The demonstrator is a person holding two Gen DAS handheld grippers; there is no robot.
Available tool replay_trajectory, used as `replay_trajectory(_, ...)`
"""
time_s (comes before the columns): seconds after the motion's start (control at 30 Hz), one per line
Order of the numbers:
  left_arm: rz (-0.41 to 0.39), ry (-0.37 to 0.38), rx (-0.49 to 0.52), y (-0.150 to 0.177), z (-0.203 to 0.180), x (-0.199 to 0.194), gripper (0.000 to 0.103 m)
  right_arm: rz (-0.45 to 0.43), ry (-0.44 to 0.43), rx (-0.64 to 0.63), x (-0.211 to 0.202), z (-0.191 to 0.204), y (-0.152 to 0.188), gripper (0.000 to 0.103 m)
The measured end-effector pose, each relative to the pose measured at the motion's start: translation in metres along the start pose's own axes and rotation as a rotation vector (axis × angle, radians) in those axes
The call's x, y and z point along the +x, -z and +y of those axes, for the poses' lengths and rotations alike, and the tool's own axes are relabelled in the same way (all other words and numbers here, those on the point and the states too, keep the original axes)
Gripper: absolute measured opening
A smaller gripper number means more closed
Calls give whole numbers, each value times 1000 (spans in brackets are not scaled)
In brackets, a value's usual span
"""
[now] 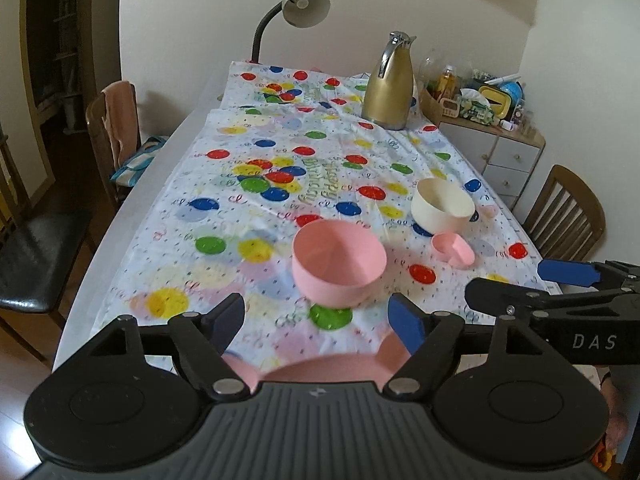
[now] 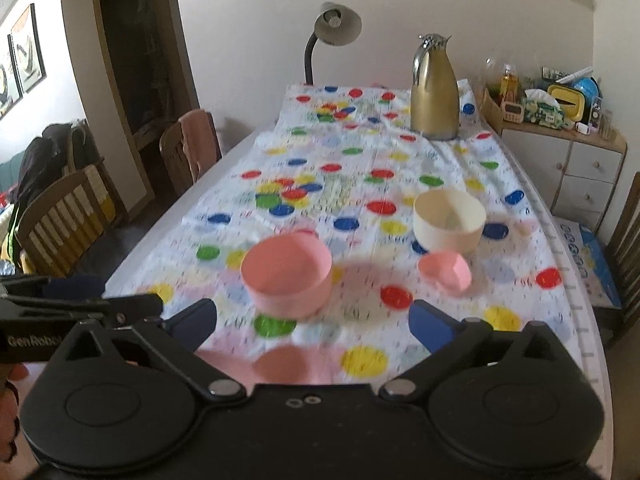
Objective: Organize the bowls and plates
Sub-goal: 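Move the left gripper to the pink bowl rim and close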
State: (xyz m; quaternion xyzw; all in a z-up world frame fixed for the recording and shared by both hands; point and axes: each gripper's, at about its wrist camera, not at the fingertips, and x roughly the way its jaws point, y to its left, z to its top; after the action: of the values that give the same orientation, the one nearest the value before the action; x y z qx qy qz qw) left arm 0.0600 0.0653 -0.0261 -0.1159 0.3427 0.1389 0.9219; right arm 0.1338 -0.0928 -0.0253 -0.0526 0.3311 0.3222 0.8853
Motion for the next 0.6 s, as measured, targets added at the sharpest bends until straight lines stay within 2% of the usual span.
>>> replay_trajectory(0.3,36,-63,-33,-28,-2,51,79,25,-5,-7,43,-24,-27,102)
replay_trajectory(0.6,112,-97,-88,-45,9,107,79,110,-50,-46,100,-36,-41,98)
